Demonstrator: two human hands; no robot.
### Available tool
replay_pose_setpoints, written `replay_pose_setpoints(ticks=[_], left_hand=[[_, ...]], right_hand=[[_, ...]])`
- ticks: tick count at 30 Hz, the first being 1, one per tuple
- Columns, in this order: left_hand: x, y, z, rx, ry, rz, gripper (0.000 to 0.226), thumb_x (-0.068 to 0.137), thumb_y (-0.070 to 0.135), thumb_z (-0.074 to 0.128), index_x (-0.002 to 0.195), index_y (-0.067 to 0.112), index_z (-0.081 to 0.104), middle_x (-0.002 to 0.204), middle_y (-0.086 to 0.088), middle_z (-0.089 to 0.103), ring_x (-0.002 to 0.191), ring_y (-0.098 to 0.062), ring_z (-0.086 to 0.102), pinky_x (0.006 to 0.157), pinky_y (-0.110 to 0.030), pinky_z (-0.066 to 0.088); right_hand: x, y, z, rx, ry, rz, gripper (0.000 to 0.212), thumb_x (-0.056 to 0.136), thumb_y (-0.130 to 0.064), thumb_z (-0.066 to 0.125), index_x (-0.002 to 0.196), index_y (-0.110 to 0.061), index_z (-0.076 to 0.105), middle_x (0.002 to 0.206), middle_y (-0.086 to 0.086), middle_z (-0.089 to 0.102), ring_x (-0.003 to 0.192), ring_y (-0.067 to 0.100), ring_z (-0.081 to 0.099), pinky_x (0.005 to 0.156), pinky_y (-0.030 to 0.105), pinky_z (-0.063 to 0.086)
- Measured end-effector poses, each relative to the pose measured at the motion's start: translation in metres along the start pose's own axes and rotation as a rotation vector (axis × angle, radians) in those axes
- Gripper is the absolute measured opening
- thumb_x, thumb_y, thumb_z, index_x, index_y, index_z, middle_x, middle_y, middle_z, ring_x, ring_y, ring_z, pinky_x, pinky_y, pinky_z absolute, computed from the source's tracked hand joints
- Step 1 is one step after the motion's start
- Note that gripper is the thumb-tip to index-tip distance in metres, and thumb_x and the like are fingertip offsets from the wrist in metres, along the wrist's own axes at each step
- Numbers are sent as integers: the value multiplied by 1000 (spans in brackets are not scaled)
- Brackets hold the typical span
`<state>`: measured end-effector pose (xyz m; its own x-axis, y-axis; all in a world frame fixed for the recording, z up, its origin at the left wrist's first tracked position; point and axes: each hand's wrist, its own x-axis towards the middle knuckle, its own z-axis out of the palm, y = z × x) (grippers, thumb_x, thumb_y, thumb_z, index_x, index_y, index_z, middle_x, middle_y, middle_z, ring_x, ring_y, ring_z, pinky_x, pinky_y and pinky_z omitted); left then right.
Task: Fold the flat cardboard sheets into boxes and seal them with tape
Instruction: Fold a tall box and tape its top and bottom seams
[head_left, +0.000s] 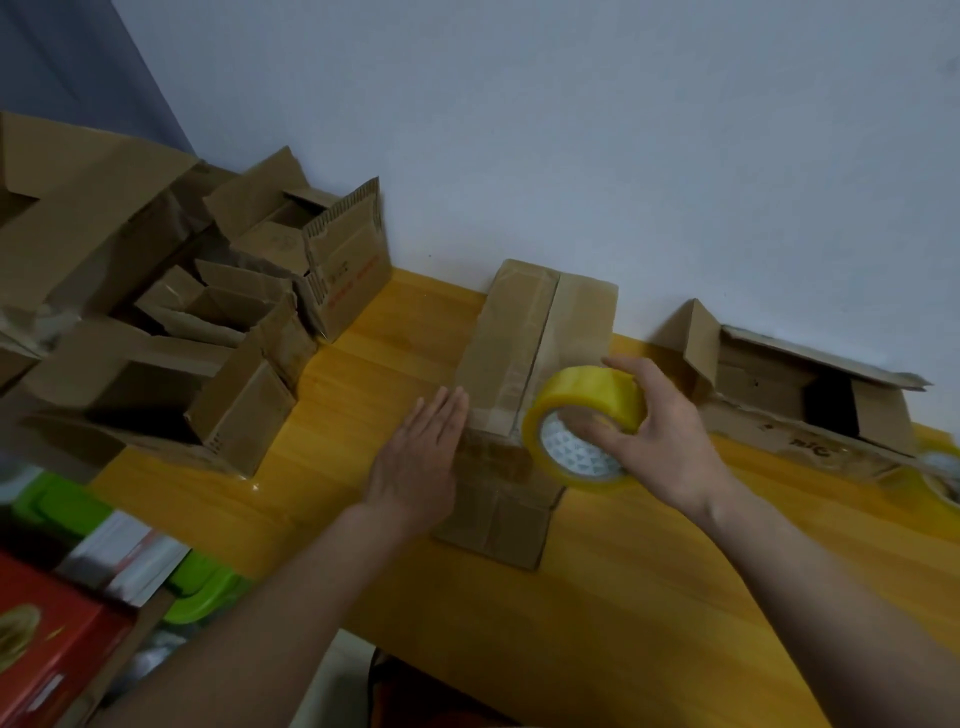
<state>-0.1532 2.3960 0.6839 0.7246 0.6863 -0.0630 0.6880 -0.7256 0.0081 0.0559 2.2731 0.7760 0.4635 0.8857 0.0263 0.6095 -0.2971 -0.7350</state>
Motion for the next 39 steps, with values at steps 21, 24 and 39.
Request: replay_pose_setpoints(ticks=[21, 24, 39], left_hand=[[-12, -66, -22, -22, -129, -266, 91, 94, 15, 49, 148, 15, -25, 157, 2, -27, 144, -18, -25, 120, -40, -7], [-10, -75, -28, -119, -121, -257, 90, 92, 7, 50, 151, 21, -17, 158, 5, -22, 145, -15, -22, 120, -37, -7], [6, -42, -25, 79, -207, -230, 93, 92, 19, 55, 151, 22, -17, 157, -11, -27, 141, -36, -28, 118, -50, -11]], right_hand=[[33, -11, 26, -392, -284, -307, 80, 85, -5, 61, 142, -49, 26, 99, -1, 40, 86, 17, 46, 69, 26, 36], [29, -4, 37, -334, -326, -235, 77, 88, -4, 59, 143, -46, 26, 100, -1, 39, 84, 14, 43, 62, 15, 34], [29, 15, 20, -424, -378, -231, 76, 88, -7, 60, 143, -46, 26, 99, -4, 36, 81, 12, 42, 61, 19, 31]])
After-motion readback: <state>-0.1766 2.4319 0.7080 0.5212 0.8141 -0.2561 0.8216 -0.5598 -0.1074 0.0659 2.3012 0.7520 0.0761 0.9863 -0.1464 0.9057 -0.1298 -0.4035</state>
